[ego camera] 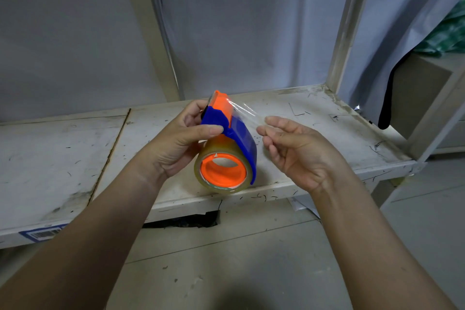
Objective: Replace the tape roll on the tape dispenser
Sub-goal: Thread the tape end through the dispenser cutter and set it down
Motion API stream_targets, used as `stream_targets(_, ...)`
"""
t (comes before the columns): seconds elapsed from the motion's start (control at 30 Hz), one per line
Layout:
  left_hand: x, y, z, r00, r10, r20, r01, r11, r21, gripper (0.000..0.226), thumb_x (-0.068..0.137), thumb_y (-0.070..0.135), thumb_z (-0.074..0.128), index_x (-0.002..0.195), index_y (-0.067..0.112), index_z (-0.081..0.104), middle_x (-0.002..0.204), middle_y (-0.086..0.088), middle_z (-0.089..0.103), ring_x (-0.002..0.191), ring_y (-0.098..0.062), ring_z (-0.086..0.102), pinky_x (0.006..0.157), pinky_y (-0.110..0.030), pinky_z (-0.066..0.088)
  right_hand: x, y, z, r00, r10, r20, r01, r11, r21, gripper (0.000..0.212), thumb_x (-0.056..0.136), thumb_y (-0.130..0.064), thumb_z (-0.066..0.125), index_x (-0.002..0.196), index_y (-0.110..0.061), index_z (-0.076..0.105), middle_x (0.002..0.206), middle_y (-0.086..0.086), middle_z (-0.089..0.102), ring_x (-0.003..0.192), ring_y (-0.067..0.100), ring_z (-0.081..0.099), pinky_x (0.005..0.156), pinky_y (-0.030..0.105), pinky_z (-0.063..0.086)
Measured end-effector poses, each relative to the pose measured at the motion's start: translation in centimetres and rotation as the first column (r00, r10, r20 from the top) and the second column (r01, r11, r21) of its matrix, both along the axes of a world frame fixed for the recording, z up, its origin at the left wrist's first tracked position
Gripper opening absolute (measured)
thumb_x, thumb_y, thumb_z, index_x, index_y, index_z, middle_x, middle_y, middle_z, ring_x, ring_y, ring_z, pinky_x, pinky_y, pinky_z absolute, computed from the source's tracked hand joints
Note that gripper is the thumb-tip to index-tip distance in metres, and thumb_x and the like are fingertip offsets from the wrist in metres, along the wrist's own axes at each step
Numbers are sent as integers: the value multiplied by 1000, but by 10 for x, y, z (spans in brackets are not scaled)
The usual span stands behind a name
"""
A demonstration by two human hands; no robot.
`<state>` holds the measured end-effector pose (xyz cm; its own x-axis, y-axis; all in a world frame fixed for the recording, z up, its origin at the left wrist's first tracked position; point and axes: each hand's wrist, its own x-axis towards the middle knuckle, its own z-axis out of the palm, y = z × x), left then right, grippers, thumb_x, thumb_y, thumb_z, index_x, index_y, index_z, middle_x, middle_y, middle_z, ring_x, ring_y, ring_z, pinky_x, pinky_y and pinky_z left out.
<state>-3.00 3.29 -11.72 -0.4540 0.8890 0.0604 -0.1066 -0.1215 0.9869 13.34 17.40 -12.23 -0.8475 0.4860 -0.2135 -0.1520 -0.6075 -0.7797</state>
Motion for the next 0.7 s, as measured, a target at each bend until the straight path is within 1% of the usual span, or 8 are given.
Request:
stream_targets(0.07, 1, -1, 0, 1000, -1, 12, 1, 1000, 0, 78, 37, 32, 94, 107, 24, 62, 99, 1, 72, 91, -15, 67, 71, -27, 56, 2, -1, 2, 996, 85, 39, -83, 995, -55, 26, 86, 5, 55, 108, -5, 64, 73, 3, 74, 52, 5, 64, 48, 12, 52)
stream_targets(0.1, 1, -1, 0, 1000, -2, 12, 2, 1000, -4, 78, 36, 32, 94, 107, 23, 61, 98, 1, 72, 90, -15, 67, 71, -27, 56, 3, -1, 3, 991, 122, 46, -117, 987, -106, 26, 87, 6, 52, 108, -2, 64, 72, 3, 73, 51, 4, 64, 47, 11, 52)
stream_targets(0.2, 1, -3, 0, 1000, -25, -2, 25, 999, -26, 80, 36, 32, 94, 108, 22, 60, 99, -1, 71, 90, -16, 67, 71, -27, 56, 4, -3, 6, 983, 185, 23, -171, 944, -282, 24, 84, 8, 49, 98, 3, 69, 68, 8, 71, 51, 8, 66, 50, 13, 54)
stream_targets(0.3, 1, -5, -1, 999, -52, -3, 52, 998, -35, 82, 39, 29, 94, 114, 23, 60, 108, -4, 71, 97, -19, 66, 75, -28, 56, 3, -8, 8, 983, 182, -6, -171, 911, -374, 22, 70, 4, 61, 90, 4, 70, 67, 11, 70, 55, 14, 69, 50, 18, 57)
stream_targets(0.43, 0, -6, -1, 998, -61, 1, 61, 997, -43, 83, 40, 28, 93, 114, 20, 58, 108, -5, 71, 96, -19, 66, 74, -28, 56, 2, -8, 7, 982, 186, -9, -173, 892, -418, 12, 66, -7, 70, 78, -4, 72, 67, 6, 68, 49, 7, 65, 43, 14, 53)
stream_targets(0.53, 0, -6, -1, 998, -55, -8, 55, 997, -50, 85, 38, 30, 94, 114, 18, 56, 102, -3, 71, 92, -19, 66, 75, -29, 57, 1, -7, 5, 985, 173, 1, -156, 887, -434, 13, 65, -5, 70, 77, -3, 70, 73, 11, 71, 40, 4, 60, 37, 11, 48)
stream_targets(0.6, 0, -6, -2, 998, -55, -8, 55, 997, -51, 85, 38, 31, 94, 113, 19, 56, 100, -2, 71, 91, -17, 67, 75, -28, 57, 0, -7, 5, 993, 114, -16, -109, 889, -444, 17, 63, 2, 68, 80, 0, 68, 77, 16, 72, 45, 8, 65, 41, 13, 51)
stream_targets(0.7, 0, -5, -5, 999, -47, 15, 48, 998, -49, 81, 39, 31, 93, 111, 21, 59, 101, -2, 71, 93, -18, 66, 77, -29, 57, -2, -7, 3, 998, 3, -57, -27, 911, -411, 18, 62, 9, 65, 78, 3, 67, 75, 18, 73, 60, 19, 73, 48, 19, 57)
